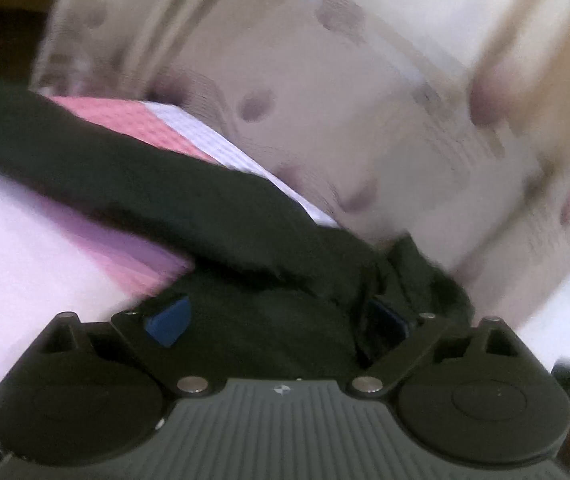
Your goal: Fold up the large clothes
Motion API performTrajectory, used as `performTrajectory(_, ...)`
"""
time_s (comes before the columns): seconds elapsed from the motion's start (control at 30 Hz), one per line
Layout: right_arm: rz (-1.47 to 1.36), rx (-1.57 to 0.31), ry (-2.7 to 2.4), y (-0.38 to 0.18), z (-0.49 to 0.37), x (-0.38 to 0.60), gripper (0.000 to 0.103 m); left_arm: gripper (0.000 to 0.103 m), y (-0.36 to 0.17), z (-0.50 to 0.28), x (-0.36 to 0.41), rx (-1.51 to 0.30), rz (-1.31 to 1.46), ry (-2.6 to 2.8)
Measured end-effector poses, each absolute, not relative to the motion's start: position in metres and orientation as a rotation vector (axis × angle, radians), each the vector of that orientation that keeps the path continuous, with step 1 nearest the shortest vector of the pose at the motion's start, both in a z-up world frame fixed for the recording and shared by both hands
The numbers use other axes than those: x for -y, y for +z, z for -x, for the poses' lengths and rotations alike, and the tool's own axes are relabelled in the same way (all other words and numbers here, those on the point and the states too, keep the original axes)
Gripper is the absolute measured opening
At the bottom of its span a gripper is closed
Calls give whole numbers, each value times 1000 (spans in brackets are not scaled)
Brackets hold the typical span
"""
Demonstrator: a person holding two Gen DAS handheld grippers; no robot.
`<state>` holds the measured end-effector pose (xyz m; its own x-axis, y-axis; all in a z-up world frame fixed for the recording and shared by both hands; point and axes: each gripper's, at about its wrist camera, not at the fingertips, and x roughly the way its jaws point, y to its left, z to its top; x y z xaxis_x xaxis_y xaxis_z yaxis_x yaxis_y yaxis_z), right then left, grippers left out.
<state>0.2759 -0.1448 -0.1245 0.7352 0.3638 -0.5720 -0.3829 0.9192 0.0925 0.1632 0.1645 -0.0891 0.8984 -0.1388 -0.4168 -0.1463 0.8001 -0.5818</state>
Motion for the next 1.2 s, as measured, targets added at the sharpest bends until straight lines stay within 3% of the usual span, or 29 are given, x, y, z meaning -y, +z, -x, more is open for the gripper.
performTrajectory(0.27, 4, -609, 407, -124, -274, 151, 28, 99, -81, -141, -291, -463, 855, 209)
performTrajectory(0.33, 32, -595, 361, -124, -271, 148, 44, 96, -88, -144, -321, -496, 890, 264)
performTrajectory(0.4, 24, -581, 307, -122, -268, 151, 91, 95, -97, -147, -346, -511, 947, 281)
performTrajectory(0.47, -18, -566, 346, -120, -266, 158, 103, 90, -101, -151, -366, -524, 977, 293)
performTrajectory(0.73, 11, -585, 339, -120, -265, 154, 103, 87, -101, -170, -396, -495, 1009, 336)
performTrajectory(0.83, -1, -587, 345, -121, -266, 156, 103, 60, -101, -177, -399, -510, 980, 377)
performTrajectory(0.9, -9, -585, 350, -121, -266, 157, 103, 6, -109, -184, -404, -536, 974, 412)
performTrajectory(1.0, -27, -583, 359, -121, -266, 159, 103, 6, -120, -189, -412, -510, 997, 403)
performTrajectory(1.2, -97, -566, 376, -121, -265, 169, 103, 3, -82, -206, -386, -447, 778, 412)
